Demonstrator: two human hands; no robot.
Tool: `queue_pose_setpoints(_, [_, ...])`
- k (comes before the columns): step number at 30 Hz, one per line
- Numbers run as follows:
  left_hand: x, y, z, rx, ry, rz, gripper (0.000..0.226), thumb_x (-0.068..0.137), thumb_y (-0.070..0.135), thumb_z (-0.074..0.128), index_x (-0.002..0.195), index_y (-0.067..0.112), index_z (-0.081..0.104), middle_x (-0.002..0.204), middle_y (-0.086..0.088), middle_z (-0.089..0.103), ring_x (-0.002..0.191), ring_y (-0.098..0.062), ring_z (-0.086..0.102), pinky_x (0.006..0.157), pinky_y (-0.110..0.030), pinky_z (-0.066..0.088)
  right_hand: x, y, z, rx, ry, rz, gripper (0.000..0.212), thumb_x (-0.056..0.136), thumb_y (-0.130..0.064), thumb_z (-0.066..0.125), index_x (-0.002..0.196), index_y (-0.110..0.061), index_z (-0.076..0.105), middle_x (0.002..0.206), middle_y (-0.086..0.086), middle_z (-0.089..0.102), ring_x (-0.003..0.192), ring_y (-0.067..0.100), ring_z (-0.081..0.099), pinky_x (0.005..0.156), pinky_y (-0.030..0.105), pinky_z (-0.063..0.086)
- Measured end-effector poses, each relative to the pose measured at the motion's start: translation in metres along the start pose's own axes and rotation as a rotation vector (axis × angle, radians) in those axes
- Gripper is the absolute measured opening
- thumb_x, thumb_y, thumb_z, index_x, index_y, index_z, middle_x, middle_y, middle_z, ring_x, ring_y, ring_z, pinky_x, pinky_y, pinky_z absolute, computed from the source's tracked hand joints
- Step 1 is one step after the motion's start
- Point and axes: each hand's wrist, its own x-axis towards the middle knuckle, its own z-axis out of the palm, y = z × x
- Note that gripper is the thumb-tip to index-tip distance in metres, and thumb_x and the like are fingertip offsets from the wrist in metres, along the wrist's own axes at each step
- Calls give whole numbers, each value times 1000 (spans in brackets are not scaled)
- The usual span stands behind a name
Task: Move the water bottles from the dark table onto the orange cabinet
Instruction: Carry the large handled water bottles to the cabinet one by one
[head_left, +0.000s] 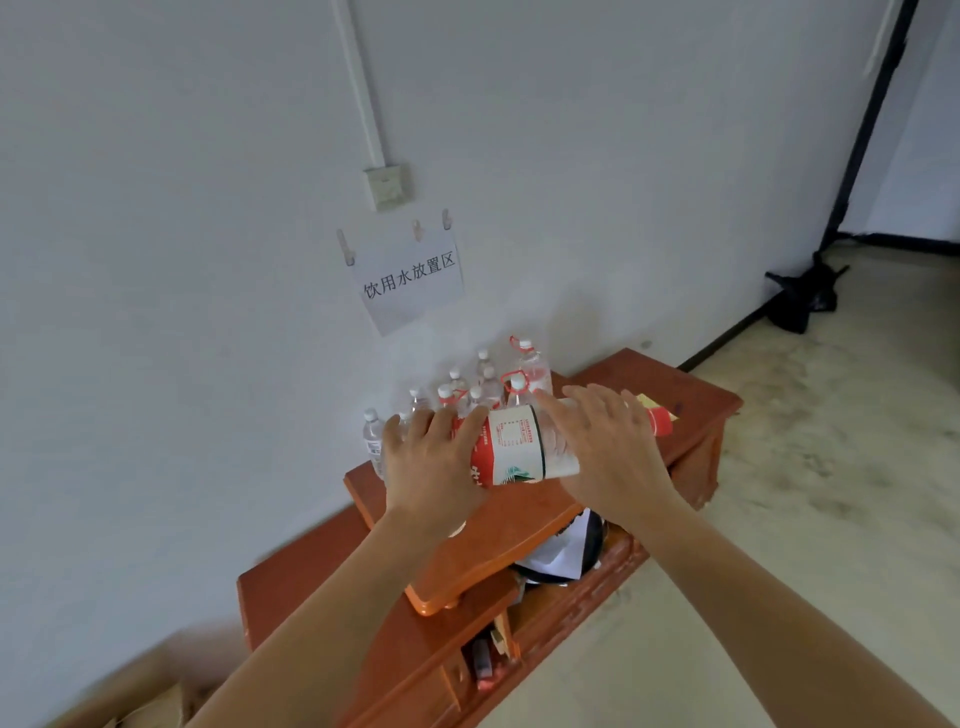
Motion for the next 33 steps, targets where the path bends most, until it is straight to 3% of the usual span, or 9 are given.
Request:
queue_pose_setpoints(7, [51,-14,89,-65,-216,-162,89,54,57,72,136,33,48,121,2,63,116,-28,55,100,-58,38,83,48,76,78,-136,-199,100,65,-32,86,148,-31,31,132,5,53,116,29,56,89,49,51])
queue_pose_setpoints(11, [51,-21,152,-213,-308,-232,93,52,60,73,139,35,48,122,6,63,119,-24,54,101,-52,37,109,76,119,14,-302,-224,93,70,-75,68,145,-33,33,126,1,62,106,25,65,96,47,49])
queue_pose_setpoints(13, [52,-26,184,-311,-391,-271,94,56,64,73,142,38,44,130,9,59,125,-21,49,105,-49,34,123,88,136,22,-384,-157,103,65,-99,40,145,-33,41,126,-1,65,113,25,64,107,55,42])
queue_pose_setpoints(15, [54,-31,210,-389,-454,-287,95,59,68,73,144,40,40,134,10,55,127,-19,45,106,-46,31,135,103,148,167,-488,-10,109,65,-105,19,140,-34,52,128,-5,64,120,23,60,110,53,40])
queue_pose_setpoints(19, [68,-43,264,-553,-571,-303,94,61,72,71,143,44,35,135,13,52,128,-17,43,109,-44,30,160,125,180,527,-613,446,75,73,-97,37,99,-33,64,84,-1,70,77,20,68,75,44,59])
queue_pose_setpoints(23, [77,-38,312,-714,-666,-416,93,57,68,72,139,42,37,135,12,54,127,-18,47,110,-49,37,185,101,201,583,-598,622,44,92,-63,58,93,-20,58,84,1,62,76,17,59,60,27,44])
queue_pose_setpoints(26, [80,-30,338,-779,-705,-519,87,62,57,77,137,39,37,136,12,56,127,-22,50,103,-48,45,206,70,205,550,-550,550,33,91,-50,64,87,-21,50,79,-1,59,70,13,56,58,26,40])
queue_pose_setpoints(30, [87,-26,365,-940,-712,-671,90,60,38,88,136,37,38,133,11,58,124,-26,51,95,-46,49,232,35,224,443,-595,376,35,95,-52,59,99,-22,42,73,-7,52,64,10,57,57,17,38])
queue_pose_setpoints(33, [101,-26,378,-980,-776,-726,93,71,44,85,147,35,32,143,9,54,129,-23,53,101,-44,49,249,26,245,400,-567,284,34,97,-49,59,100,-22,39,72,-5,51,61,9,54,55,15,33])
